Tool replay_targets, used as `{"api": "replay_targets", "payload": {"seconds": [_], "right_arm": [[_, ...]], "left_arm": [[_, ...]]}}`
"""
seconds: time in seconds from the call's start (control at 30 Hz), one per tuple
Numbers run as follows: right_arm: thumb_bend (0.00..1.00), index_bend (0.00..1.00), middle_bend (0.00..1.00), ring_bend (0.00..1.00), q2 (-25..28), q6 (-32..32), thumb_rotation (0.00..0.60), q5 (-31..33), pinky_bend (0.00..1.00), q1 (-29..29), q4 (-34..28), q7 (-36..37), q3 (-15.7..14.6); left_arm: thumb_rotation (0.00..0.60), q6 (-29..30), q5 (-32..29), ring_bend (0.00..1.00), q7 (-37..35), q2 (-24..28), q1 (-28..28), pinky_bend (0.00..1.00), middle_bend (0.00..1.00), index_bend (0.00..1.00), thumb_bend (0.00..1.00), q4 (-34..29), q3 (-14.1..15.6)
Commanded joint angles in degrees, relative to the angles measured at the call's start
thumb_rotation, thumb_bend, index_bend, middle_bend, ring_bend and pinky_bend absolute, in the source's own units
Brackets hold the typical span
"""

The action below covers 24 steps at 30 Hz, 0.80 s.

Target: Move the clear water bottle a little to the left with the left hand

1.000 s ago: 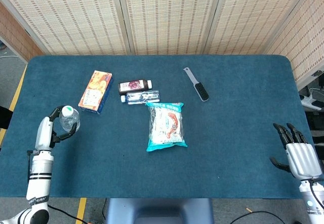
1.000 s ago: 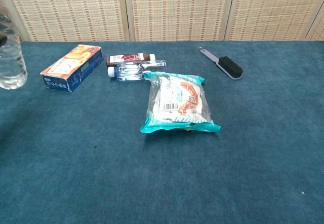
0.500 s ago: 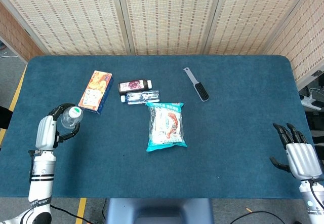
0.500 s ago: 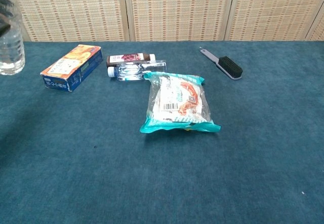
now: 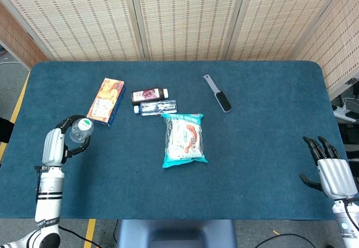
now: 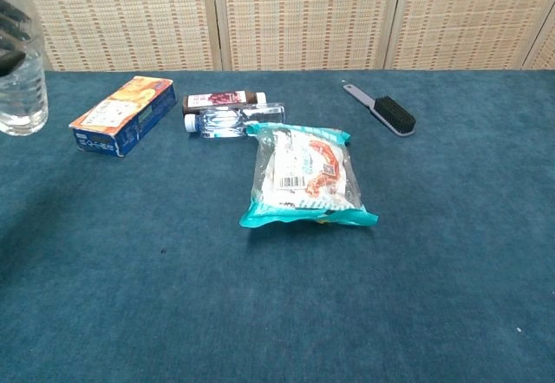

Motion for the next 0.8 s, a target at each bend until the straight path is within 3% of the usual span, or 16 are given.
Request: {"api": "replay_targets", "payload": {"seconds": [0.03,0.2,0.43,0.63,0.8], "right_arm": [[0.12,0.00,0.11,0.00,0.0,-0.1,0.600,-0.1,0.16,0.0,0.0,0.0,-0.1],[0.12,0.00,0.11,0.00,-0.1,-0.4,0.600,0.1,0.16,0.1,0.1,-0.2,-0.1],[0.12,0.00,0.11,0.00,-0.2,-1.4,0.600,1.2,0.16,0.6,0.1,-0.8,0.2],[0.12,0.00,0.11,0.00,-0.1,-1.6,0.600,1.5,0.16,0.6,-0.1,-0.9,0.2],[0.12,0.00,0.11,0.00,0.0,-1.5,0.600,1.2,0.16,0.6,-0.1,-0.7,0.1]], "left_arm": [[0.600,0.6,-0.2,0.34,2.9,2.0,-0.3,0.34,0.41,0.40,0.58,-3.6,-0.9],[0.600,-2.1,-5.1,0.34,0.2,1.4,0.6,0.34,0.41,0.40,0.58,-1.7,-0.1],[0.600,-9.2,-12.2,0.34,-10.2,-2.9,0.7,0.34,0.40,0.40,0.58,4.8,-0.8],[0.600,-10.7,-11.8,0.34,-18.1,-7.9,0.9,0.34,0.40,0.40,0.58,9.4,-1.3],[0.600,-10.6,-10.8,0.33,-19.2,-10.0,1.2,0.33,0.39,0.39,0.58,12.4,-0.5]]}}
